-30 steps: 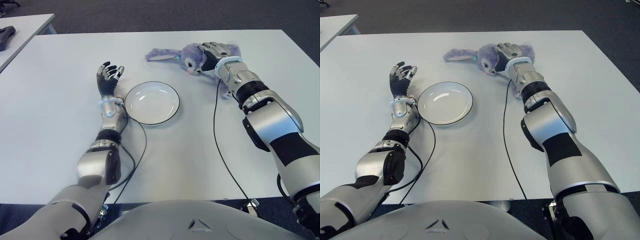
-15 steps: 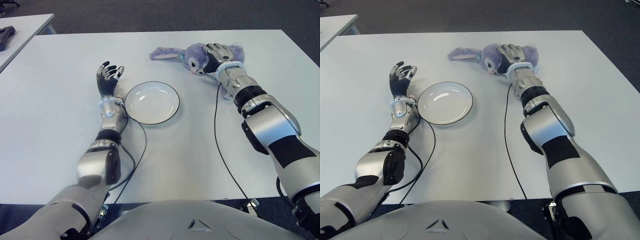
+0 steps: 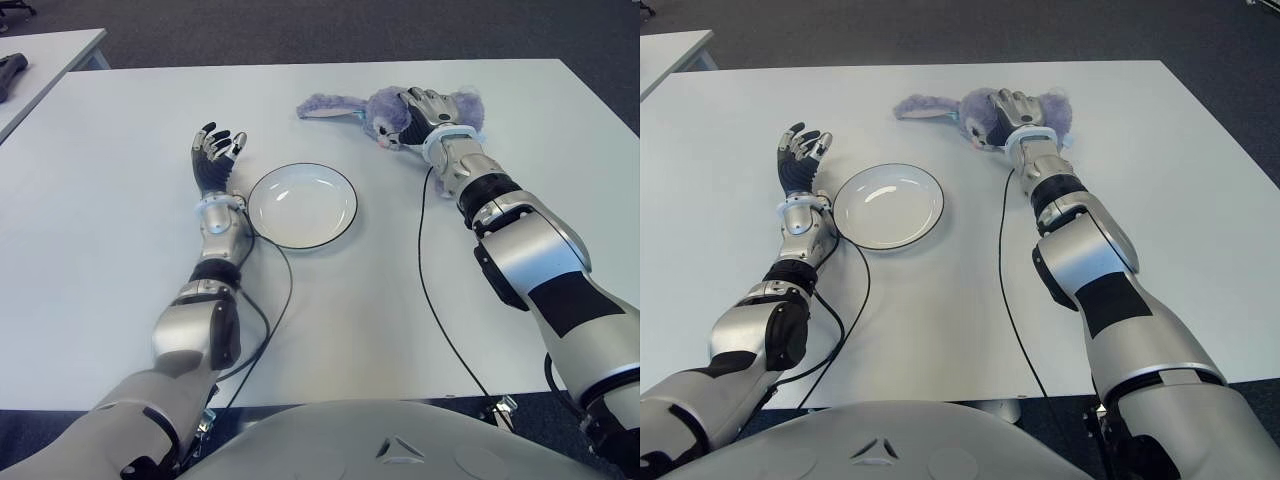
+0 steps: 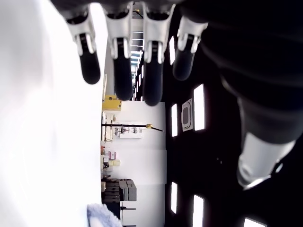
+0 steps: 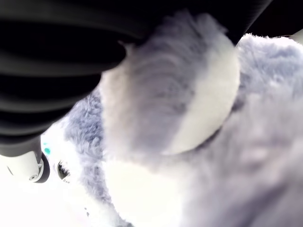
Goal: Put the doll into the plate.
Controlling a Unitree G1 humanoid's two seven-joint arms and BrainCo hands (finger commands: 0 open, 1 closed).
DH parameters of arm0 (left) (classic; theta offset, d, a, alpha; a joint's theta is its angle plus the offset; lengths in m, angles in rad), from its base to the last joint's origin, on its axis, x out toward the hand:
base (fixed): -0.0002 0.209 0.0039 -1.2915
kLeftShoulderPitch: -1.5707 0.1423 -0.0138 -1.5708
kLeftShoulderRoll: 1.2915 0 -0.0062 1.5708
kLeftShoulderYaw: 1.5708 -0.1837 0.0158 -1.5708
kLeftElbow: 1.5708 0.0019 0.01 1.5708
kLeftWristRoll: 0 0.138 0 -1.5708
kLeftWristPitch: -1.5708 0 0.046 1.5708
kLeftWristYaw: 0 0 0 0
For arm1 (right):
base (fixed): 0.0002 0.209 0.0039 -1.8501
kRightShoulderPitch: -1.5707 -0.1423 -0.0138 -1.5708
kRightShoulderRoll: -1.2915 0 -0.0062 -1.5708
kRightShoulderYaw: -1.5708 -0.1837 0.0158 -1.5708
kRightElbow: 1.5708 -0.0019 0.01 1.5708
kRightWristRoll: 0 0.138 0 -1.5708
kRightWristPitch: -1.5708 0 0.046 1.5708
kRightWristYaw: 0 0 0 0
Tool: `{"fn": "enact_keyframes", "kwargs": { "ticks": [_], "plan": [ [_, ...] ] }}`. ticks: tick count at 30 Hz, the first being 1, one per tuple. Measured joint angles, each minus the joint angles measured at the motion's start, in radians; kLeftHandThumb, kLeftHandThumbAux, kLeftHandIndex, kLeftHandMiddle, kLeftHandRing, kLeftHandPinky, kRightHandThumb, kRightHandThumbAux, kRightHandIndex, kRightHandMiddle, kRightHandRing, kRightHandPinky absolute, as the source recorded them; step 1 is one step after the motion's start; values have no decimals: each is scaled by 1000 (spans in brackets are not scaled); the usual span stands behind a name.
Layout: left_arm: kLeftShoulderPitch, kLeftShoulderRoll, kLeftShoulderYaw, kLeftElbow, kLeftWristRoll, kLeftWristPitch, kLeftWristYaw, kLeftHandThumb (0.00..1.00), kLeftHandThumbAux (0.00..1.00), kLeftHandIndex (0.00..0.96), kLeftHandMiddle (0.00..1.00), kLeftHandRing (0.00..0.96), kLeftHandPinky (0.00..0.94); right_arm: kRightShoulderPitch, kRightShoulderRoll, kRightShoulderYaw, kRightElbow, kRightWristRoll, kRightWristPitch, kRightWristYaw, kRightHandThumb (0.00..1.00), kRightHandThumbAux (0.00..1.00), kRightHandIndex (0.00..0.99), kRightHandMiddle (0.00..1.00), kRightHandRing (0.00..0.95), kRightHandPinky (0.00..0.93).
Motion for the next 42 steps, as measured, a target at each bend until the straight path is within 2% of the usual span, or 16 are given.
{"fn": "enact_keyframes", "kwargs": {
  "ticks": [1,2,3,6,8,12,17,24,25,30,31,32,39,40,42],
  "plan": [
    [0,0,0,0,0,0,0,0,661,200,312,284,223,0,1,1,-1,0,0,0,299,474,0,0,229,468],
    [0,0,-1,0,0,0,0,0,661,200,312,284,223,0,1,2,-2,-1,0,0,299,474,0,0,234,477],
    [0,1,-1,0,0,0,0,0,661,199,311,283,221,0,2,3,-3,-2,0,0,298,477,5,34,323,585],
    [0,1,-2,0,0,0,0,0,659,198,310,283,218,-1,6,10,-5,-5,0,0,299,480,16,84,405,661],
    [0,2,-2,0,0,0,0,0,650,196,308,281,207,-1,8,16,-6,-10,0,0,300,480,31,120,437,654],
    [1,3,-3,0,0,0,0,0,634,198,309,280,191,-2,12,34,-9,-23,-4,-1,299,476,47,147,422,601],
    [2,5,-4,0,1,0,0,0,628,200,309,277,178,-2,16,57,-10,-28,-14,-5,317,482,43,132,349,494],
    [5,10,-4,0,1,0,0,0,635,220,317,287,185,-2,30,94,-12,-35,-46,-15,345,490,37,111,318,480],
    [5,11,-4,0,1,0,0,0,636,222,317,287,187,-2,31,100,-12,-37,-51,-16,338,487,35,105,298,408],
    [8,15,-4,0,1,0,0,0,642,230,321,288,184,-4,41,122,-15,-39,-77,-16,307,481,31,99,256,334],
    [8,16,-4,0,1,0,0,0,645,230,321,286,175,-5,43,124,-15,-39,-83,-16,277,476,26,91,217,281],
    [8,16,-4,0,1,0,0,0,646,230,322,286,174,-5,46,125,-17,-38,-92,-14,271,475,25,90,211,272],
    [9,17,-5,0,1,0,0,0,640,221,315,277,166,-6,58,130,-49,-30,-178,21,221,479,9,75,181,284],
    [9,17,-5,0,1,0,0,0,638,213,313,276,174,-6,58,131,-58,-27,-194,29,221,486,4,74,203,336],
    [9,17,-6,0,1,0,0,0,638,209,312,276,177,-3,54,134,-84,-22,-231,51,221,491,2,78,232,381]
  ]
}}
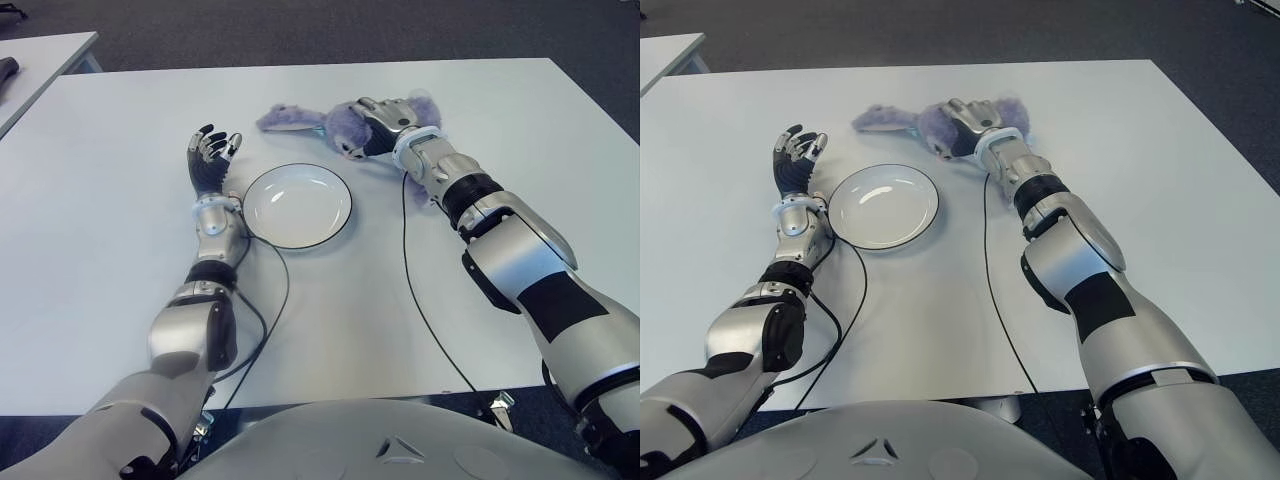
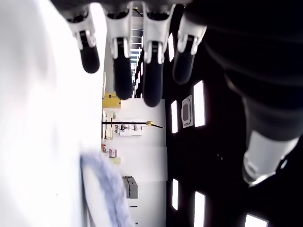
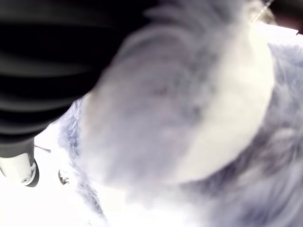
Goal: Put the doll into the plate.
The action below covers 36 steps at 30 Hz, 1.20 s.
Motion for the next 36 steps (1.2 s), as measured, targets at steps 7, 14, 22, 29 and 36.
{"fn": "enact_keyframes", "kwargs": {
  "ticks": [7,14,22,29,36],
  "plan": [
    [0,-1,-6,0,0,0,0,0,619,204,310,278,170,31,-30,15,-143,9,-123,86,200,498,1,125,356,519],
    [-1,-2,-8,0,1,-1,0,0,627,215,318,286,173,97,-86,18,-341,47,-202,165,174,499,0,150,409,561],
    [-1,-2,-8,0,1,-1,0,0,657,221,326,291,183,184,-164,11,-559,98,-235,257,193,504,0,128,472,656],
    [-1,-2,-7,0,1,-1,0,0,645,227,329,293,184,210,-195,3,-646,117,-235,302,211,505,1,104,386,507],
    [-1,-2,-6,0,0,-2,0,0,630,228,323,297,221,197,-184,3,-588,109,-229,269,242,488,8,80,308,405]
  ]
}}
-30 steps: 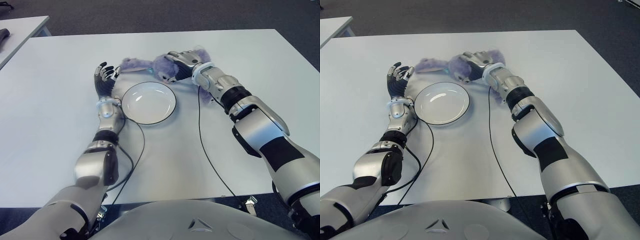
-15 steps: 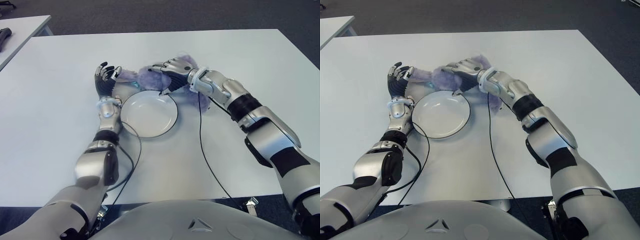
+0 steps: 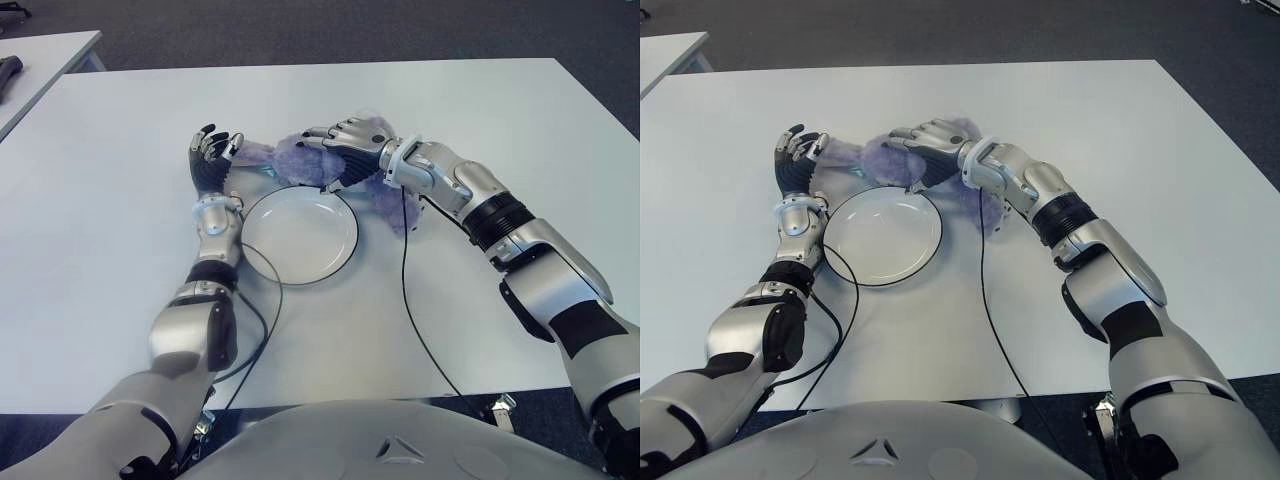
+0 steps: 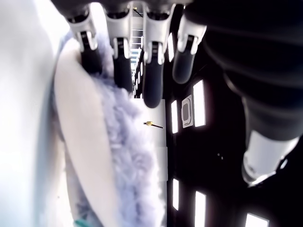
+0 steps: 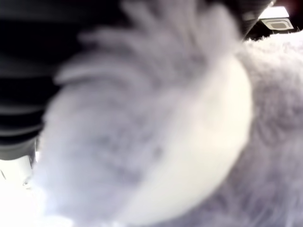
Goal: Put the doll into the plate.
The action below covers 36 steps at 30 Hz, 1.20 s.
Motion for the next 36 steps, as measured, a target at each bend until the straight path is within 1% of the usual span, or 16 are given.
{"fn": "enact_keyframes", "kwargs": {
  "ticks": [4,5,7,8,9,10,11,13,14,15,16,17,23,26,32,36],
  "plan": [
    [-1,-2,0,0,0,0,0,0,642,234,329,302,190,-10,18,1,64,-10,10,-54,276,489,21,101,289,411],
    [-1,-2,0,0,0,0,0,0,646,236,329,302,187,-11,22,2,80,-12,12,-70,292,493,30,131,317,462],
    [-1,-2,-1,0,0,0,0,0,647,236,330,302,186,-12,32,2,113,-16,16,-112,297,494,33,140,325,477],
    [-1,-3,-1,0,0,0,0,0,657,238,328,299,182,-12,37,3,128,-17,17,-130,338,507,128,283,406,522],
    [-1,-3,-1,0,0,0,0,0,659,238,328,299,181,-12,41,3,142,-18,17,-148,346,509,144,307,420,530],
    [-1,-3,-1,0,0,0,0,0,666,240,329,299,182,-12,46,3,159,-18,17,-171,381,512,227,435,501,599],
    [-1,-3,-1,0,0,0,0,0,669,242,329,299,183,-12,52,3,175,-18,17,-194,406,515,276,503,543,636],
    [-1,-3,-1,0,0,0,0,0,670,242,329,298,184,-12,63,2,208,-17,19,-234,414,515,291,523,556,647],
    [-1,-3,-1,0,0,0,0,0,673,245,330,298,187,-12,68,1,222,-17,20,-252,440,518,334,561,579,667],
    [-1,-3,0,0,0,0,0,0,675,246,330,298,187,-14,75,2,240,-17,20,-276,565,612,380,619,637,716],
    [-1,-3,0,0,0,0,0,0,676,246,330,297,187,-16,82,2,258,-17,22,-296,660,682,414,664,682,755],
    [-1,-3,0,0,0,0,0,0,675,245,329,296,183,-20,91,2,278,-17,25,-320,689,699,426,685,702,775],
    [-2,-5,0,0,0,0,0,0,674,242,325,292,185,-40,136,3,390,-17,53,-436,707,707,438,766,770,815],
    [-2,-7,0,0,0,0,0,0,675,243,324,291,185,-44,151,2,429,-15,60,-481,708,708,439,785,786,822],
    [-4,-11,2,0,0,0,0,0,681,243,334,300,208,-46,164,0,475,-13,60,-541,712,709,442,825,824,843],
    [-4,-12,2,-1,0,0,0,0,670,235,330,295,190,-46,168,-3,495,-8,60,-569,713,710,441,833,832,845]
  ]
}}
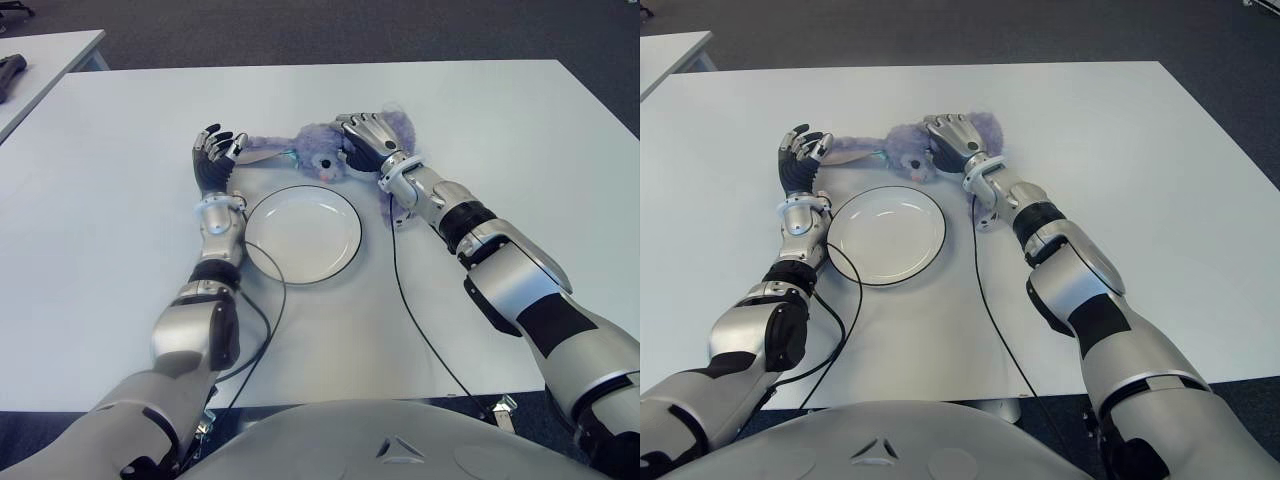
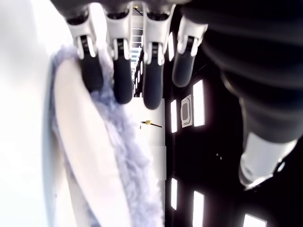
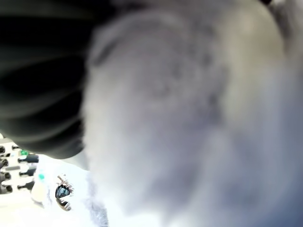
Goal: Put the doll into the plate.
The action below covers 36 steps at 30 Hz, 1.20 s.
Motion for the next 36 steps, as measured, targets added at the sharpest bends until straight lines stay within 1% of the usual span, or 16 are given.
{"fn": "enact_keyframes", "kwargs": {
  "ticks": [7,18,24,36],
  "plan": [
    [0,0,0,0,0,0,0,0,633,211,306,276,173,0,1,-9,20,11,-9,-23,714,710,441,837,833,836],
    [0,1,0,0,0,0,0,0,624,205,296,266,159,0,0,-20,34,15,-30,-30,716,709,442,826,822,817],
    [0,1,-1,0,0,0,0,0,636,209,301,269,165,-3,0,-23,38,16,-36,-29,717,710,441,827,827,843],
    [-1,1,-1,0,0,0,0,0,628,198,287,255,151,-14,-10,-35,53,15,-43,-41,719,709,441,834,835,848]
  ]
}}
